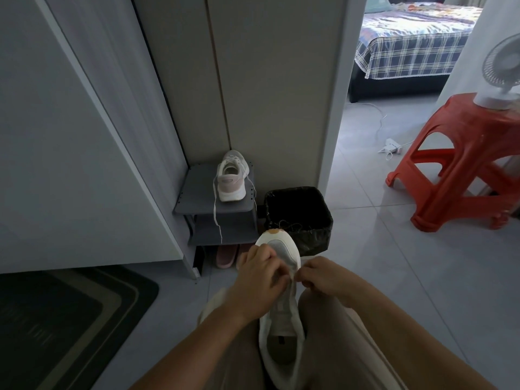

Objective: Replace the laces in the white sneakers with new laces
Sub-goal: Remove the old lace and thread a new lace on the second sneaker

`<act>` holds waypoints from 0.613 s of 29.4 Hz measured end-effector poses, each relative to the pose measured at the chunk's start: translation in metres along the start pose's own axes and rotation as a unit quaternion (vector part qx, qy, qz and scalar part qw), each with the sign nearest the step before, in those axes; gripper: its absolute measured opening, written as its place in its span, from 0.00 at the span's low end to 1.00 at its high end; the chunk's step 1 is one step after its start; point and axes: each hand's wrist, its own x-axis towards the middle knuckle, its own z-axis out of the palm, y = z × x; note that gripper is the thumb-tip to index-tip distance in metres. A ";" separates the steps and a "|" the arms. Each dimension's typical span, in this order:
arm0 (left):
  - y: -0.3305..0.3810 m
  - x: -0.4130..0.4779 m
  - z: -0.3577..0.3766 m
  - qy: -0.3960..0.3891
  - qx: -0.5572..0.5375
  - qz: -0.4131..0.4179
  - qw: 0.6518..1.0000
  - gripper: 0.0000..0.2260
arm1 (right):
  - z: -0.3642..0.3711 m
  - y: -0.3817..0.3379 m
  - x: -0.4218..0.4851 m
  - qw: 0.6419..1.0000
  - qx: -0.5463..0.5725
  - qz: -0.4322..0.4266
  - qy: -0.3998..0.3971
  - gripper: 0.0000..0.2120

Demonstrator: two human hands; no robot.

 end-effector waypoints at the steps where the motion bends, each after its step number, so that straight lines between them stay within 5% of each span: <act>1: 0.005 0.003 -0.003 -0.036 0.011 -0.015 0.999 0.15 | -0.002 -0.003 0.000 1.000 0.006 0.015 -0.015 0.12; 4: 0.017 0.016 -0.007 -0.103 0.127 -0.075 0.984 0.13 | -0.004 -0.008 0.001 0.998 0.034 0.046 -0.027 0.12; 7: 0.028 0.020 -0.002 -0.088 0.137 -0.126 0.978 0.12 | -0.005 -0.010 0.001 0.996 0.059 0.061 -0.029 0.11; 13: 0.004 -0.013 0.000 0.082 -0.086 -0.252 0.960 0.16 | -0.009 -0.004 0.001 0.999 0.014 0.029 0.001 0.12; 18: -0.009 -0.037 0.004 0.024 -0.224 -0.289 0.930 0.20 | -0.005 0.004 -0.007 0.992 -0.044 -0.107 0.043 0.05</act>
